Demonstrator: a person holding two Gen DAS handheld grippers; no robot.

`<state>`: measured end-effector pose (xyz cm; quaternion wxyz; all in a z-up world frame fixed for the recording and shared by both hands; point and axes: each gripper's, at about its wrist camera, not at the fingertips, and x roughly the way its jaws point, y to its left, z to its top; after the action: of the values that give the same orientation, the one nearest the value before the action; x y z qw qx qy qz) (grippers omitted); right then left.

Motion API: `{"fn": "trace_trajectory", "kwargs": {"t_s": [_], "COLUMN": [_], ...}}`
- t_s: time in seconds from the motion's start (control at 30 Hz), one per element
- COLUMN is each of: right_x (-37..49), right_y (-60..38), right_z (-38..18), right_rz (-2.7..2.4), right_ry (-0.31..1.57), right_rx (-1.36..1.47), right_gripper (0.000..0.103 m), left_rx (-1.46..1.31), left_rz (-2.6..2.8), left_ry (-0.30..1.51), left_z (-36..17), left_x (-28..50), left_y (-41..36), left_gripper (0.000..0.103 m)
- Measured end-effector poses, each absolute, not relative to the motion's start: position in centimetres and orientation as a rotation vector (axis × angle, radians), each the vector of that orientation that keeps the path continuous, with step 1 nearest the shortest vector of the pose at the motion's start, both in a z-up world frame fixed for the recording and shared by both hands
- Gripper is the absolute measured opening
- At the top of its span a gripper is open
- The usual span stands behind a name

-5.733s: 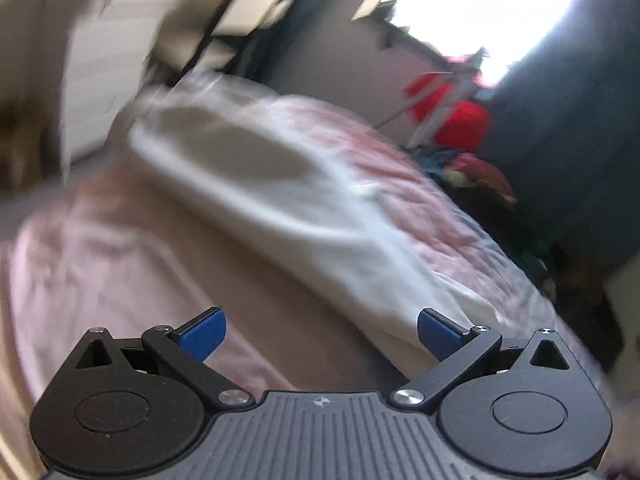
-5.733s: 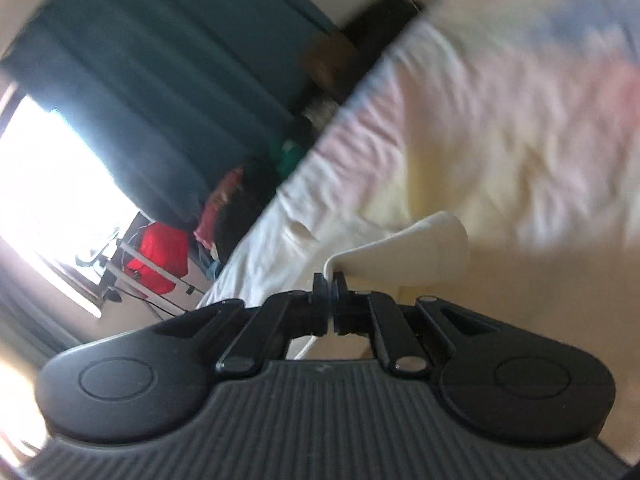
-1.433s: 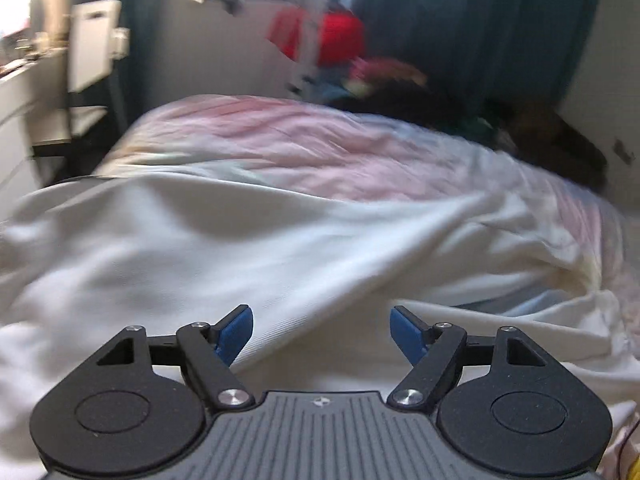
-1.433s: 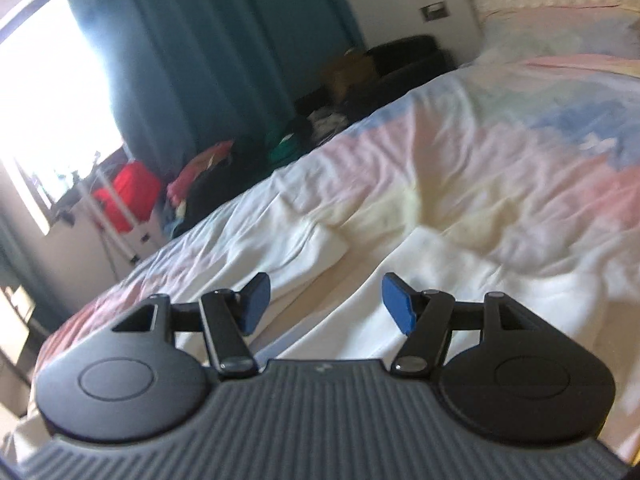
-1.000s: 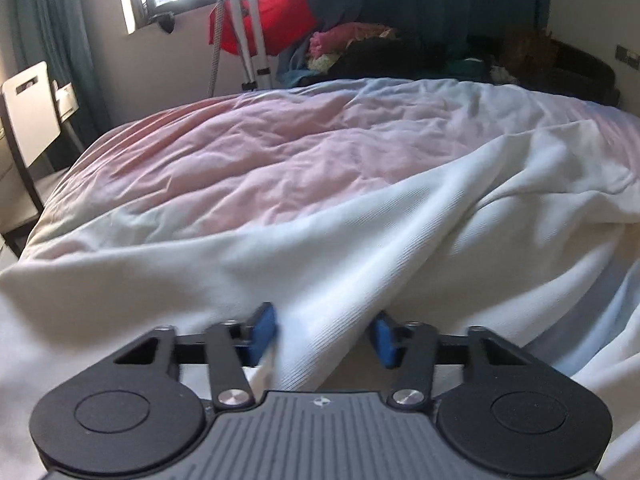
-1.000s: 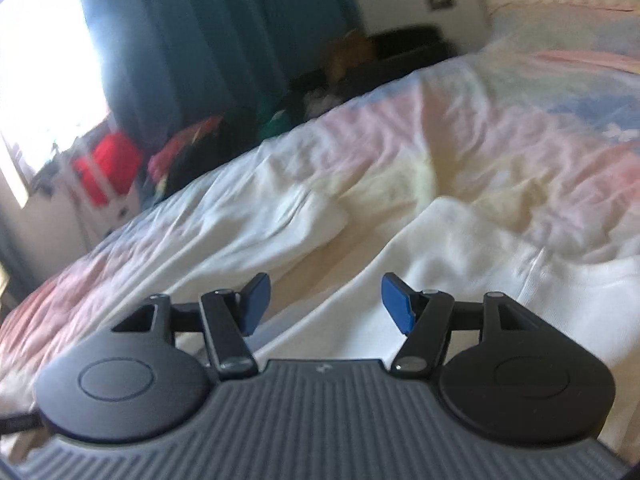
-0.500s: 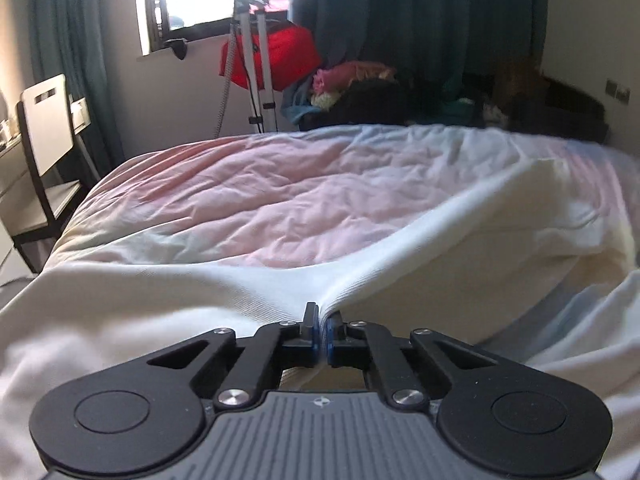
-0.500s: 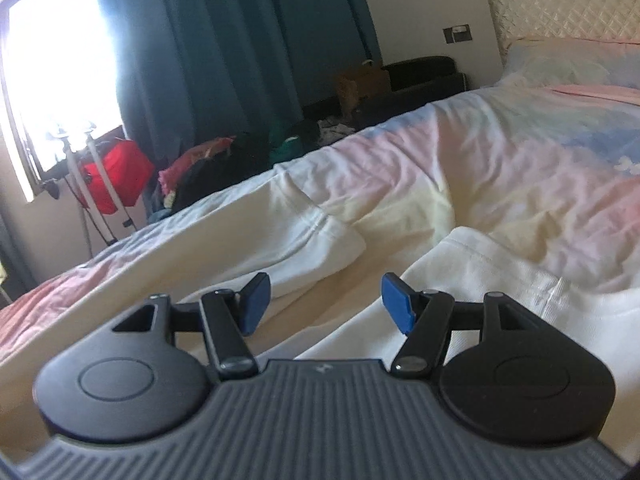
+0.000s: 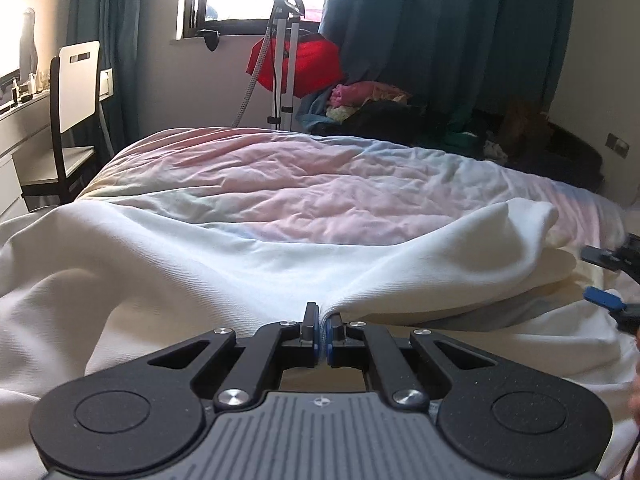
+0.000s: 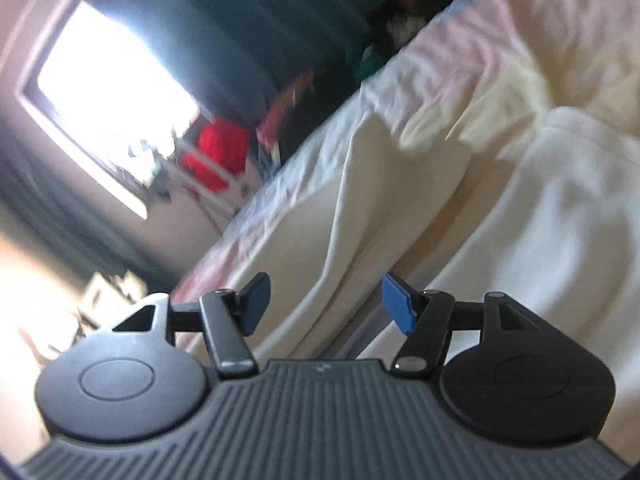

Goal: Fold clothes

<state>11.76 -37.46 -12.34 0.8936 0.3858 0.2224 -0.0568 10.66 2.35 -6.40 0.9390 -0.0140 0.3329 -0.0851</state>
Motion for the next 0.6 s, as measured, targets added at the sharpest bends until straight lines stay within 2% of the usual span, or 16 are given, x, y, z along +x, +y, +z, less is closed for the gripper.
{"fn": "trace_trajectory", "kwargs": {"t_s": [0.17, 0.33, 0.37, 0.4, 0.43, 0.47, 0.53, 0.6], "right_x": [18.8, 26.9, 28.2, 29.5, 30.5, 31.5, 32.7, 31.4], "right_y": [-39.5, -40.0, -40.0, -39.9, -39.8, -39.6, -39.2, -39.5], "right_z": [-12.8, -13.9, -14.1, -14.3, -14.6, -14.7, -14.3, -13.1], "right_rz": [-0.156, -0.279, -0.302, -0.331, -0.376, -0.414, -0.444, -0.440], "right_ry": [0.516, 0.604, 0.615, 0.632, 0.666, 0.693, 0.708, 0.643], "right_rx": [0.809, 0.710, 0.692, 0.669, 0.634, 0.604, 0.572, 0.581], "right_gripper": [0.065, 0.064, 0.061, 0.053, 0.024, 0.006, 0.006, 0.006], "left_rx": [-0.096, -0.198, -0.212, -0.226, -0.240, -0.258, -0.279, -0.301], "left_rz": [-0.198, -0.196, -0.203, -0.210, -0.218, -0.229, -0.240, -0.253], "left_ry": [0.656, 0.724, 0.723, 0.722, 0.720, 0.717, 0.703, 0.677], "left_z": [-7.6, -9.4, -9.4, -9.4, -9.4, -9.5, -9.6, -9.6], "left_x": [11.4, 13.4, 13.5, 13.7, 13.9, 14.1, 14.6, 15.1], "left_y": [3.3, 4.8, 5.0, 5.2, 5.5, 5.7, 6.0, 6.1], "left_gripper": [0.003, 0.003, 0.003, 0.003, 0.003, 0.003, 0.003, 0.003]}}
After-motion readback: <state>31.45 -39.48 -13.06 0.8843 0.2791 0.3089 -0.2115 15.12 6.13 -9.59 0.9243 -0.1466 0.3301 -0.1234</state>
